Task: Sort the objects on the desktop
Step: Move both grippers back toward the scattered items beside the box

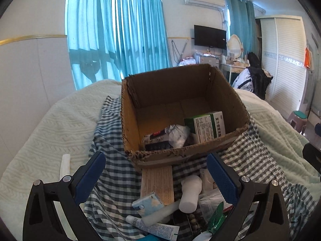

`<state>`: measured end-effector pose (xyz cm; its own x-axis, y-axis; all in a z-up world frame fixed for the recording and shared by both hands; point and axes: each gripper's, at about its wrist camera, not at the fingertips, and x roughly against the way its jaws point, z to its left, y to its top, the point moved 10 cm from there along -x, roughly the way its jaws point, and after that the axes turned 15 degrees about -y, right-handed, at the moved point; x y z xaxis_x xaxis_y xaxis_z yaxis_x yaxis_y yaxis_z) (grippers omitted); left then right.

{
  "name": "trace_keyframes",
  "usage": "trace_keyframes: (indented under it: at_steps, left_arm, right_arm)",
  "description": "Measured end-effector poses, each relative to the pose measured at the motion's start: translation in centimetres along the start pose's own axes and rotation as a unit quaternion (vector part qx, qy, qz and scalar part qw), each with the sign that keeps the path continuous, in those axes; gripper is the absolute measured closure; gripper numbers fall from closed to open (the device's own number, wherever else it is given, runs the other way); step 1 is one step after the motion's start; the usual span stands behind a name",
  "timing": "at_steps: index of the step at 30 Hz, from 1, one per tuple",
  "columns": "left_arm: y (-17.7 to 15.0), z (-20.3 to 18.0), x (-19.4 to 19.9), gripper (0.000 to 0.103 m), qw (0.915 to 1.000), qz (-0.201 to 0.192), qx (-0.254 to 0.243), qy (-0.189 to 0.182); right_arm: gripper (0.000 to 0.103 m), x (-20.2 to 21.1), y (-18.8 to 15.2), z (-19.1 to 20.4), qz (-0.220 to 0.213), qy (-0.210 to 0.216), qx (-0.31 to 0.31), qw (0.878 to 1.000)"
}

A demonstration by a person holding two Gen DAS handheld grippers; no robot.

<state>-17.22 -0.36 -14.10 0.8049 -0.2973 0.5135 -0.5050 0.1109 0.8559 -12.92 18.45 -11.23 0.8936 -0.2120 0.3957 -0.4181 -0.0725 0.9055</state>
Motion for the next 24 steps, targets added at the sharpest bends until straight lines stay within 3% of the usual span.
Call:
trace_keyframes:
  at_steps: [8,16,24]
  left_arm:
    - [-2.3,-0.4,-1.8,0.005,0.9993,0.032,-0.013,-0.012]
    - [-4.6,-1.5,-4.0,0.008,0.9965,0.072,-0.022,-0.037]
    - [-6.8,-2.7,-6.2,0.016,0.9913,0.111,-0.031,-0.064]
  right_arm:
    - [0.0,-0.5,-3.8,2.6,0.051,0.033,0.04,0.997]
    - [0.0,-0.3,-10.1,5.4,0.117,0.072,0.101,0.985]
    - [0.0,-0.4,-13.5,7.6,0.157,0.099,0.15,0.971]
